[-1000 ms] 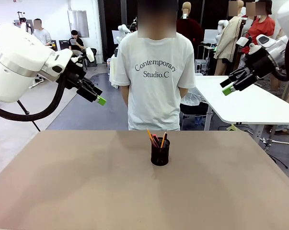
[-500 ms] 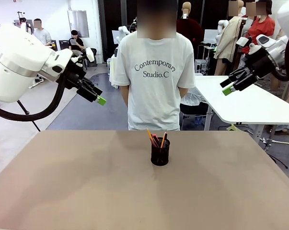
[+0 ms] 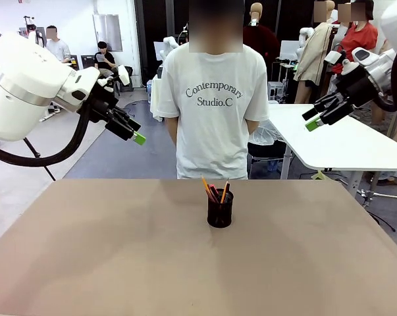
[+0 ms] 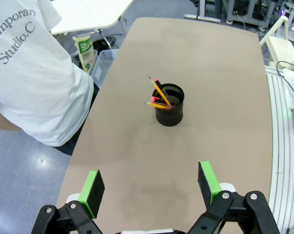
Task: Place the pens into the pen holder.
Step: Pick up a writing instrument from the table and place it into the Pen holder.
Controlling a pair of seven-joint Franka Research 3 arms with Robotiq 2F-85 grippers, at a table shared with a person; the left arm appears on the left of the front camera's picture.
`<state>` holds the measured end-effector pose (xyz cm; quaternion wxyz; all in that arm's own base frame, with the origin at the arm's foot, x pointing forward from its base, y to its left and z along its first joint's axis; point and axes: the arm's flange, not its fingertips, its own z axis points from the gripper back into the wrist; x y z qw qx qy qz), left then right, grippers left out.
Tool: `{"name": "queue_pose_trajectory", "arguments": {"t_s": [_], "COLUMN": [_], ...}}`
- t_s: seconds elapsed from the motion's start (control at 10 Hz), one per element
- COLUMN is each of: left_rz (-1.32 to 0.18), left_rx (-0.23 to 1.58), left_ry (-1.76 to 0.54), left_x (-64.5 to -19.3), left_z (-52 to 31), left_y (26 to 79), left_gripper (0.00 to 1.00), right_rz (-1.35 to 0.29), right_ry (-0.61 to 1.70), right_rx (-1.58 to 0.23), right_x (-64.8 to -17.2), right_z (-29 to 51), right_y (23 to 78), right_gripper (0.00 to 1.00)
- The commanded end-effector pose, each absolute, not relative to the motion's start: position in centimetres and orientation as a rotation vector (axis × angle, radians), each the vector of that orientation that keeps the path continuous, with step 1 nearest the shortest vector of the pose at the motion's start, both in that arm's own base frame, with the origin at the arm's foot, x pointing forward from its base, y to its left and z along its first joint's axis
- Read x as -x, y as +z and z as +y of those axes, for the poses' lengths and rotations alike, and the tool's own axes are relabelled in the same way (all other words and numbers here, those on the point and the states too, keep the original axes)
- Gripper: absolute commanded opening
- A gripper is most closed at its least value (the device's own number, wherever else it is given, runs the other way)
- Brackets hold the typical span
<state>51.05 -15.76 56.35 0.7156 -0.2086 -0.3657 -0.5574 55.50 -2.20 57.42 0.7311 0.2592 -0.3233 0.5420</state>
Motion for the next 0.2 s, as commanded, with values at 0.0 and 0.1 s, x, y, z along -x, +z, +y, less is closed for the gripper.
{"name": "queue_pose_trajectory", "arguments": {"t_s": [0.0, 0.1], "left_rz": [-0.812, -0.812], "left_rx": [0.461, 0.461], "left_ry": [-1.228, -1.228], "left_x": [-51.02, -51.02], "left_z": [-15.53, -15.53], "left_y": [56.40, 56.40], "left_gripper": [1.00, 1.00], "right_rz": [-0.712, -0.712], "right_ry": [1.189, 1.189], "right_rx": [-0.570, -0.570], "right_x": [-54.97, -54.97], "right_z": [-2.07, -2.07], "right_y": [57.32, 57.32], "right_gripper": [1.00, 1.00]}}
